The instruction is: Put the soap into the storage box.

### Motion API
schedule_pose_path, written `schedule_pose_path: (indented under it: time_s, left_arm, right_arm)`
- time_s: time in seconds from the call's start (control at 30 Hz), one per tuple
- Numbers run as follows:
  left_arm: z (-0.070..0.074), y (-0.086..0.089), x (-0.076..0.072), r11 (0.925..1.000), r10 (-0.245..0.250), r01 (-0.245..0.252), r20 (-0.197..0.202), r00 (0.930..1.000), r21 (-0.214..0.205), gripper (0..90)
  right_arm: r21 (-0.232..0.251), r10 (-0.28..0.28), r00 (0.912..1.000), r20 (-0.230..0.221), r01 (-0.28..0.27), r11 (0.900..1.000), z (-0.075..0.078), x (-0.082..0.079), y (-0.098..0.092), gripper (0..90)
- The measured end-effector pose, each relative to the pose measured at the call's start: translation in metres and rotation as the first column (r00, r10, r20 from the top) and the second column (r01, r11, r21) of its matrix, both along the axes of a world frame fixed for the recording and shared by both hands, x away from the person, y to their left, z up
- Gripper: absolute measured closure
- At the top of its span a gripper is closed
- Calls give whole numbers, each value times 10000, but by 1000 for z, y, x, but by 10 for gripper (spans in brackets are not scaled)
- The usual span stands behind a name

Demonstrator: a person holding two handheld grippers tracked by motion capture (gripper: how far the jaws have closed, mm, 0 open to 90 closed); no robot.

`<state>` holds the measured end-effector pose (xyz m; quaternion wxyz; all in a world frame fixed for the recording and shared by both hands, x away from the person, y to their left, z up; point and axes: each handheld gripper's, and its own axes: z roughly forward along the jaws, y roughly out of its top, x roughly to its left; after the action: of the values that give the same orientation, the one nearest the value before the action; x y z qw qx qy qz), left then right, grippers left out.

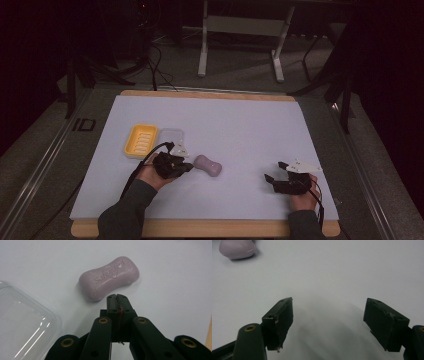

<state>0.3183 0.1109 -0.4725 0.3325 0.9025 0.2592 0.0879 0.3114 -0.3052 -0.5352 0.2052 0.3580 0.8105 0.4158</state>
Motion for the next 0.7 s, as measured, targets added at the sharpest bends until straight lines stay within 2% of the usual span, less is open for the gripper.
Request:
schedule_pose_path:
  time_s: [0.27,0.37,0.7]
  left_arm:
    - [-2,-7,4,9997,-253,253,-126,9996,-30,900]
    - [-1,-12,5,9991,-389,390,-90,9992,142,900]
    - [0,-25,9,9977,-652,652,-50,9979,185,895]
  right_arm:
    - [-7,-1,10000,-6,1,10000,0,0,0,234]
    - [-11,0,10000,-6,0,10000,0,0,0,234]
    - [-39,26,10000,-19,-26,10000,0,0,0,234]
